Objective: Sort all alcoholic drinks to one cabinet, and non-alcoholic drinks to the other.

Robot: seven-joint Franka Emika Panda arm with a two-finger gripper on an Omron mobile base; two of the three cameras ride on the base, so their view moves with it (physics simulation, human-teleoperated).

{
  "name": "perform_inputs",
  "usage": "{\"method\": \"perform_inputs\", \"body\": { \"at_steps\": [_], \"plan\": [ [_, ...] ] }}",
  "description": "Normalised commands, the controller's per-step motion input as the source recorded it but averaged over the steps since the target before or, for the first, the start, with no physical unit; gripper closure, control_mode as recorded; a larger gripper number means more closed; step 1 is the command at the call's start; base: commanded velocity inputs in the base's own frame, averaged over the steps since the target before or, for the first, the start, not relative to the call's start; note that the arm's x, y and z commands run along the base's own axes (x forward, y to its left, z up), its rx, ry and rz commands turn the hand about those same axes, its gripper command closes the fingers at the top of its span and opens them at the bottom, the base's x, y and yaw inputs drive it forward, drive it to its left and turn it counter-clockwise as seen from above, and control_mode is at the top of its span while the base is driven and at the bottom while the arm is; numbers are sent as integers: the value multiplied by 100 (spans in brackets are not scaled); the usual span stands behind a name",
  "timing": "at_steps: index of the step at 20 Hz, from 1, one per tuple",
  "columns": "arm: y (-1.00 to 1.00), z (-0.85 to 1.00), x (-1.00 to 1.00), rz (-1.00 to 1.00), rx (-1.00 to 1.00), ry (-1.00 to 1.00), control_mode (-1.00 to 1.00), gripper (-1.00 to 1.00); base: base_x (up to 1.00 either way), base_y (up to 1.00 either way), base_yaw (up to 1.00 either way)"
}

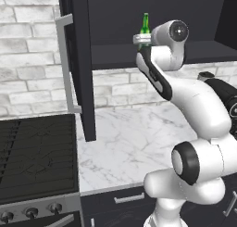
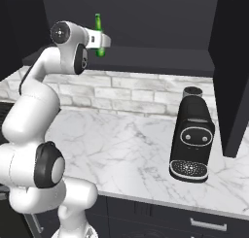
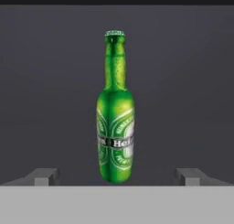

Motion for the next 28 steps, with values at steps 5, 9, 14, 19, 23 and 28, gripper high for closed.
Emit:
{"method": "perform_inputs", "body": {
  "at_steps": [5, 9, 14, 19, 23, 28],
  "plan": [
    [0, 0, -60, 0, 0, 0, -100, -100, 0, 0, 0],
    [0, 0, -67, 0, 0, -1, -100, -100, 0, 0, 0],
    [0, 1, -66, 0, 0, -2, -100, -100, 0, 0, 0],
    [0, 3, -63, 0, 0, -2, -100, -100, 0, 0, 0],
    [0, 4, -65, 0, 0, -1, -100, -100, 0, 0, 0],
    [0, 1, -67, 0, 0, 0, -100, -100, 0, 0, 0]
  ]
}}
